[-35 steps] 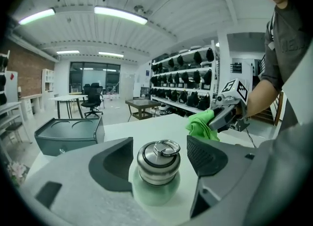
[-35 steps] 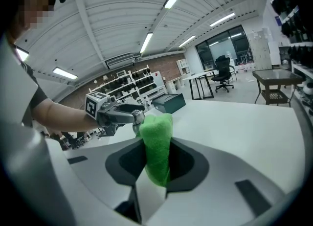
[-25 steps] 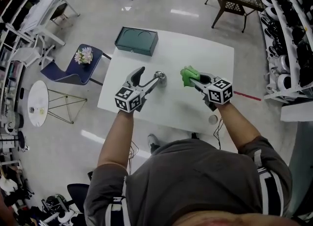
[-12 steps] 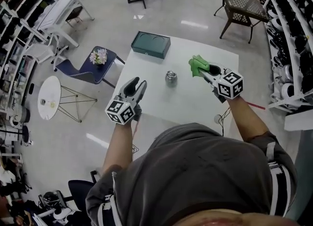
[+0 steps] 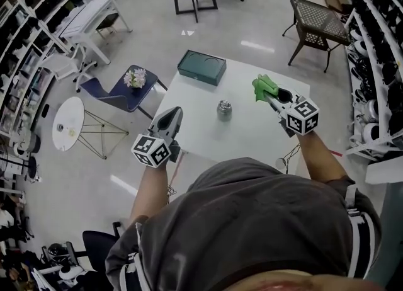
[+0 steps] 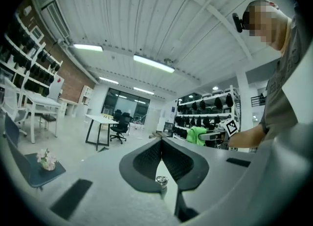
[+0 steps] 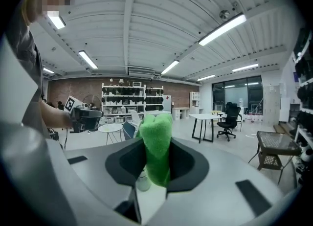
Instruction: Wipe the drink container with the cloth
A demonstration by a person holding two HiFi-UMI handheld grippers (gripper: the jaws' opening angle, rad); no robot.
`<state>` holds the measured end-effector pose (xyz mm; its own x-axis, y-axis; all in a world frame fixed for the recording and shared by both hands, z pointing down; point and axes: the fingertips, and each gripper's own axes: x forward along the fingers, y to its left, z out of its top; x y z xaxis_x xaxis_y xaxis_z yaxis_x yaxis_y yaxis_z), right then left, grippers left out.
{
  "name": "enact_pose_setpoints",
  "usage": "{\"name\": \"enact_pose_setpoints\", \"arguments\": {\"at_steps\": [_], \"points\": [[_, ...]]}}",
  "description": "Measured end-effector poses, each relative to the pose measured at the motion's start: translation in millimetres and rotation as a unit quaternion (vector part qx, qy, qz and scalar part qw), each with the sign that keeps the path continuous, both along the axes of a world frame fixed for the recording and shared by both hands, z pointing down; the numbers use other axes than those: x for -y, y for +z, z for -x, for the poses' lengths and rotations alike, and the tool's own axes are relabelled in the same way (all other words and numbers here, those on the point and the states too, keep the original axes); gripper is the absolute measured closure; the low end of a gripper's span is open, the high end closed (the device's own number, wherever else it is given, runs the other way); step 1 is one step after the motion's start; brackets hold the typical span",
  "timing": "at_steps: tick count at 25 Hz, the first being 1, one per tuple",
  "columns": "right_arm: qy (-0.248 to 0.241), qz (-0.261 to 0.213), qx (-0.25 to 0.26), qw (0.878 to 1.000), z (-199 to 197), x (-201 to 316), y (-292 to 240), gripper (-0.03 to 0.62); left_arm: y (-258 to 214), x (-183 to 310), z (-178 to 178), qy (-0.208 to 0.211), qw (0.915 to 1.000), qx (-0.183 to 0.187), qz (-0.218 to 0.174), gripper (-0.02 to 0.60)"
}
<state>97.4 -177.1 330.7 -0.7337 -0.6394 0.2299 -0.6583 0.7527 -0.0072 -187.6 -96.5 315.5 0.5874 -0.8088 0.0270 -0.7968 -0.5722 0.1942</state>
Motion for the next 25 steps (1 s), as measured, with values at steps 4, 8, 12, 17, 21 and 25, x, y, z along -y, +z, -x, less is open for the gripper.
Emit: {"name": "enact_pose_setpoints", "arguments": {"at_steps": [4,8,12,17,21,25], "points": [[0.006,-0.016,0.002,1.000,0.8,5.2,-11.4,0.500,-9.6,-0.8,4.4,-0.009,0.9999,0.002,-0.011,0.577],[0.004,-0.022,0.002,1.000,2.9,6.9,-15.8,0.500,-9.5,1.3,4.3,-0.013,0.9999,0.003,-0.002,0.577],[0.001,-0.014,0.003,1.000,6.1,5.1,-10.4,0.500,-7.2,0.5,0.7,-0.012,0.9999,-0.001,0.002,0.577],[0.004,-0.011,0.008,1.000,2.9,6.9,-6.7,0.500,-3.6,1.5,-0.2,-0.019,0.9997,-0.008,0.008,0.577],[0.002,-0.015,0.006,1.000,6.8,5.0,-9.6,0.500,-5.9,-1.5,3.5,-0.021,0.9997,-0.012,0.008,0.577],[0.001,-0.014,0.007,1.000,7.5,3.7,-9.7,0.500,-6.5,-4.2,1.1,-0.020,0.9997,-0.012,0.010,0.577]]}}
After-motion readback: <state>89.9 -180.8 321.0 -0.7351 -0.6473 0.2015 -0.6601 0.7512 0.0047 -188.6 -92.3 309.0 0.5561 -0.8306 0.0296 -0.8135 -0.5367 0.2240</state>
